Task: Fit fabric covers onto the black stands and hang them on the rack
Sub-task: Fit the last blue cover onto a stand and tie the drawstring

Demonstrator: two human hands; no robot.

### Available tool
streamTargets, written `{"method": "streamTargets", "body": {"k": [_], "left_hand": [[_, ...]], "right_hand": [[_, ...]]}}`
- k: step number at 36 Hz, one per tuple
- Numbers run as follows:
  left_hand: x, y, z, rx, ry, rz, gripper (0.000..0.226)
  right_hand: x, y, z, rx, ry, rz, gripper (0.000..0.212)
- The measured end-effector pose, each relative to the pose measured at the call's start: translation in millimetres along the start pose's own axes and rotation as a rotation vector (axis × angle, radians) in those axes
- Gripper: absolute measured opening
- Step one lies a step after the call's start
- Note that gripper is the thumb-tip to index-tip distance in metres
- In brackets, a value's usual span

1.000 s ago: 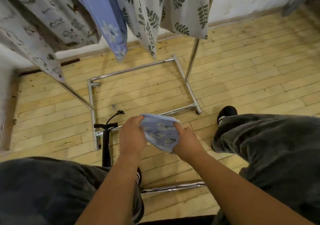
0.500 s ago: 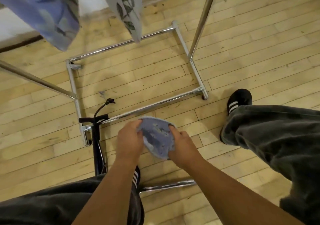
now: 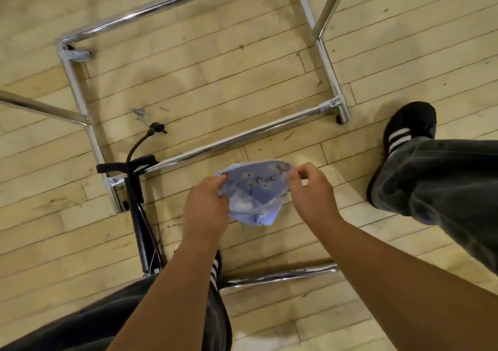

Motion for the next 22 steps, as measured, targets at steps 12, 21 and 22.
{"method": "streamTargets", "body": {"k": [12, 21, 22], "left_hand": [[-18.8, -20.4, 31.9, -0.090, -0.058, -0.014, 0.044], [-28.3, -14.7, 47.0, -0.128, 0.003, -0.037, 0.042], [-30.0, -15.0, 47.3, -0.128, 0.001, -0.041, 0.042]], "right_hand": [[76.6, -59.9, -9.5, -0.078, 0.256, 0.312, 0.009], [89.0, -87.1, 6.2, -0.105, 0.378, 0.317, 0.032], [88.0, -89.8, 7.9, -0.105, 0.397, 0.320, 0.032]]}}
Point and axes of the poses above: each hand's wrist, its own y-axis away from the middle knuckle, its own z-axis out of the palm, x = y × z, the point moved 4 cm from there along -y, towards the middle knuckle, and after that the axes turned 13 degrees about -z, right-handed, at the moved point
